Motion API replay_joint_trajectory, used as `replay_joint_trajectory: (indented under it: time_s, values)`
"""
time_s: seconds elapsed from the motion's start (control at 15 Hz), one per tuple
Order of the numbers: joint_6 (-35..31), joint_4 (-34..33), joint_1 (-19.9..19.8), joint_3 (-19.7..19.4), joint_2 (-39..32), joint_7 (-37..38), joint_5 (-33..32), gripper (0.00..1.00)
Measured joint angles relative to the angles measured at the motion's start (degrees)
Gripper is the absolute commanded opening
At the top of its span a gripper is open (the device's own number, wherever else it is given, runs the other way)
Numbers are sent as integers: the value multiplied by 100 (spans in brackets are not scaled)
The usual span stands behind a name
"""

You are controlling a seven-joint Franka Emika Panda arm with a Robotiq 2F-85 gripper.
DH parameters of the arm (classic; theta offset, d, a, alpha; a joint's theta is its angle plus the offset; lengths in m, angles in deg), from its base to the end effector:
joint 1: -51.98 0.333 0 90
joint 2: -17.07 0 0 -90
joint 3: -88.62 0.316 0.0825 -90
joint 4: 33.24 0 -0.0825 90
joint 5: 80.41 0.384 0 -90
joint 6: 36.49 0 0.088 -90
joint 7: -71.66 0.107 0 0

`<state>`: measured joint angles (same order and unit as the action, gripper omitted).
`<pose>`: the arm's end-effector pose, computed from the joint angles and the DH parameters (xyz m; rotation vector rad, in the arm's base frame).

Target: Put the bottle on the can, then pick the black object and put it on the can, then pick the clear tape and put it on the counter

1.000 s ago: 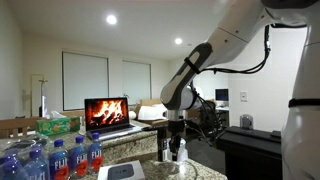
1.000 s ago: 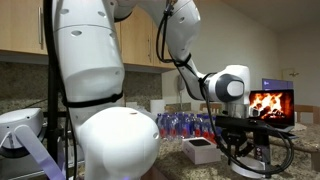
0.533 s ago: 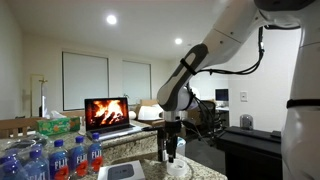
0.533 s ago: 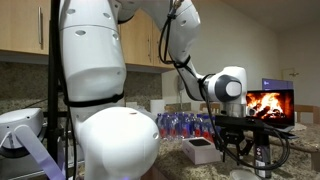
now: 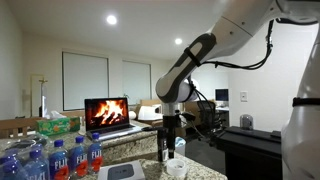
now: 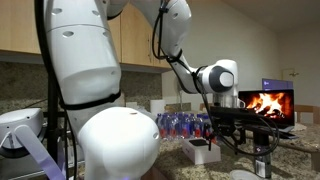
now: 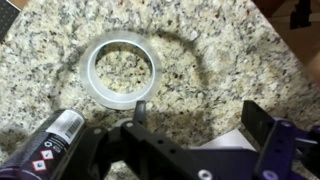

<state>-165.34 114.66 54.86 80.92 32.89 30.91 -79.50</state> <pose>0.4141 -0.0330 0.3506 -2.9257 -0.9418 0.0549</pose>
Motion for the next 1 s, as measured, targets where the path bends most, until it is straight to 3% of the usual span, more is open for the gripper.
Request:
replay_joint_trajectory:
  time_s: [0.4, 0.73, 1.0]
  values:
    - [1524, -75, 227, 262, 1135, -522, -63, 100]
    - [2829, -871, 608, 288, 1481, -734, -27, 100]
    - [2878, -936, 628, 288, 1451, -731, -25, 100]
